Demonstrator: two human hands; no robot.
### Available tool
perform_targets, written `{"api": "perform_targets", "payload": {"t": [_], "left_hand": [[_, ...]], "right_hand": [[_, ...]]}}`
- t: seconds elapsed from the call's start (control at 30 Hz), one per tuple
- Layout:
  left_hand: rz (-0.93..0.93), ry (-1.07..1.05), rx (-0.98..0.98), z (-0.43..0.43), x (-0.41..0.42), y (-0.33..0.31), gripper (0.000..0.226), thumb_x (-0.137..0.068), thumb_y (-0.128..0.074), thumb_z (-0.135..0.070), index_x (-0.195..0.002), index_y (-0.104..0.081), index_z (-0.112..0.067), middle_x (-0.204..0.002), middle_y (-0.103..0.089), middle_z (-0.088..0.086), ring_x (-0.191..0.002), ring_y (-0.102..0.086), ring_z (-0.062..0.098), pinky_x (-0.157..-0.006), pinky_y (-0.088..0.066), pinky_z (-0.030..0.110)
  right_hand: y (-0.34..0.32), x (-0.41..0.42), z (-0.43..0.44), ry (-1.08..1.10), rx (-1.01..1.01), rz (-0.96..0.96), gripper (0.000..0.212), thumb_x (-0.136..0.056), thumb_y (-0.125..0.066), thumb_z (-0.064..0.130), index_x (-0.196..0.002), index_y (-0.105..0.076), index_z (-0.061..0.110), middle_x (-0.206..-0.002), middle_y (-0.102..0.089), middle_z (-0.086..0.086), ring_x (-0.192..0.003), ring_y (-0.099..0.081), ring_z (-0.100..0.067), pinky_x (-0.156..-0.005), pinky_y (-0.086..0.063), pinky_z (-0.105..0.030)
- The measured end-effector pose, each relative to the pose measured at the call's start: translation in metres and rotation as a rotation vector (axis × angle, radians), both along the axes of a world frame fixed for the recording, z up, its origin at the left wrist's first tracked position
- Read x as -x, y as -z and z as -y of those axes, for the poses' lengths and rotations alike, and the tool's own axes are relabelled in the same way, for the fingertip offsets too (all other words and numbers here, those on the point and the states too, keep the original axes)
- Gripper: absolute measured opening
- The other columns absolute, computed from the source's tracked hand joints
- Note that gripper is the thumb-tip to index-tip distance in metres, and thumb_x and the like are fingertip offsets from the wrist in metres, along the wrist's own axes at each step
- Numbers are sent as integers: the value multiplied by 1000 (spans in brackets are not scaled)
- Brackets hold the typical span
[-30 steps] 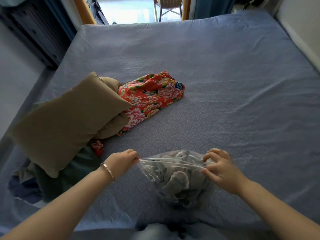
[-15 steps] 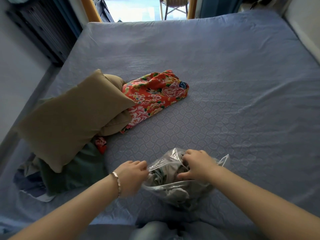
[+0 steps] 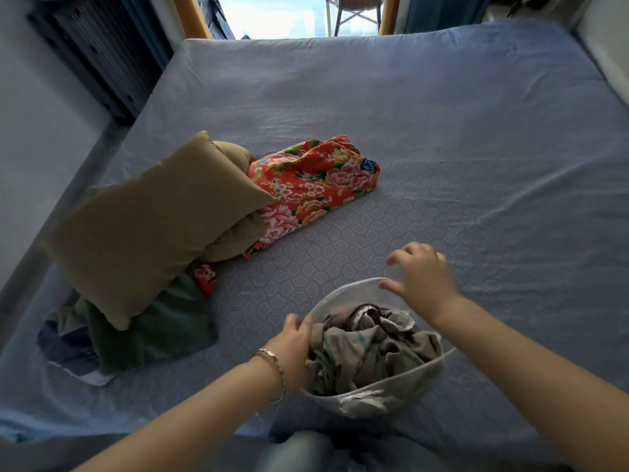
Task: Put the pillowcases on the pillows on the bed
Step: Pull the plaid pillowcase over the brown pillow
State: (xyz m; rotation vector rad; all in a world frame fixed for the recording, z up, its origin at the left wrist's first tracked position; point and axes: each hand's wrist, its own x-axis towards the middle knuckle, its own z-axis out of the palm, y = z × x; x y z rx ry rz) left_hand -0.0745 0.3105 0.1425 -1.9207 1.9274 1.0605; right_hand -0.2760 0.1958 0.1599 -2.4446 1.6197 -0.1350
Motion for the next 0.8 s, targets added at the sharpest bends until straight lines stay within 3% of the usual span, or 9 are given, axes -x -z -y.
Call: {"api": "perform_targets", "payload": {"t": [0.1, 0.2, 0.23, 0.3, 0.4, 0.5, 0.63, 0.77, 0.8], "left_hand": [[-184, -138, 0, 5, 10, 2, 89, -82, -62, -17, -147, -1, -11, -150, -6, 2, -125, -41, 21, -98, -38, 23], [-314, -256, 13, 6, 16, 1, 93, -78, -69, -17, -147, -7, -12, -152, -11, 2, -138, -24, 15, -106, -25, 17], [-335, -291, 8, 6, 16, 0, 93, -77, -70, -17, -147, -9, -13, -151, -13, 2, -138, -22, 14, -104, -23, 14], [-334, -338, -25, 9, 12, 0, 93, -77, -69, -14, -147, -7, -13, -151, -12, 1, -137, -23, 14, -96, -23, 9], [-296, -362, -81, 16, 1, 0, 96, -77, -68, -10, -148, -3, -18, -152, -10, -1, -134, -31, 15, -86, -35, 9], [-296, -360, -138, 21, -3, -10, 106, -69, -73, -17, -148, -2, -23, -149, -13, -6, -134, -31, 18, -100, -40, 24], [-328, -444, -78, 32, -11, -18, 70, -75, -68, -3, -136, -36, -17, -123, -44, -5, -110, -49, 17, -82, -43, 21], [-455, -830, 66, 67, -38, -14, 23, -83, -49, 10, -96, -58, -7, -65, -57, 4, -51, -51, 14, -41, -37, 20], [-452, -935, 102, 79, -50, -11, 25, -84, -47, 11, -100, -60, -3, -68, -60, 9, -50, -49, 17, -41, -36, 21]], "right_hand": [[6, -27, -29, -399, 215, 225, 18, -70, -67, 22, -84, -68, 9, -85, -62, -8, -84, -56, -25, -71, -49, -31], [24, -42, -59, -356, -430, -83, 62, -77, -66, 37, -131, -45, 12, -127, -48, -10, -117, -47, -26, -98, -41, -33], [35, -40, -65, -317, -549, -247, 73, -77, -67, 43, -136, -36, 15, -133, -42, -11, -123, -41, -29, -102, -36, -35], [44, -36, -71, -321, -504, -358, 56, -85, -59, 38, -134, -39, 18, -131, -46, -11, -121, -43, -29, -97, -37, -37], [34, -29, -62, -278, -336, -90, 29, -93, -48, 34, -116, -53, 17, -117, -60, -9, -110, -55, -29, -83, -42, -36], [-18, -26, -42, -138, -27, 336, 16, -91, -51, 35, -90, -52, 20, -80, -66, -6, -74, -63, -30, -59, -43, -31], [-107, -6, 5, 103, 148, 650, 21, -94, -52, 29, -81, -37, 20, -63, -39, 12, -55, -38, -1, -48, -28, -12], [-127, 23, 34, 245, 144, 672, 31, -93, -53, 29, -70, -32, 24, -63, -37, 8, -55, -36, -5, -48, -28, -17], [-121, 28, 35, 288, 117, 678, 30, -94, -52, 28, -72, -33, 21, -63, -39, 6, -56, -39, -12, -51, -30, -24]]}}
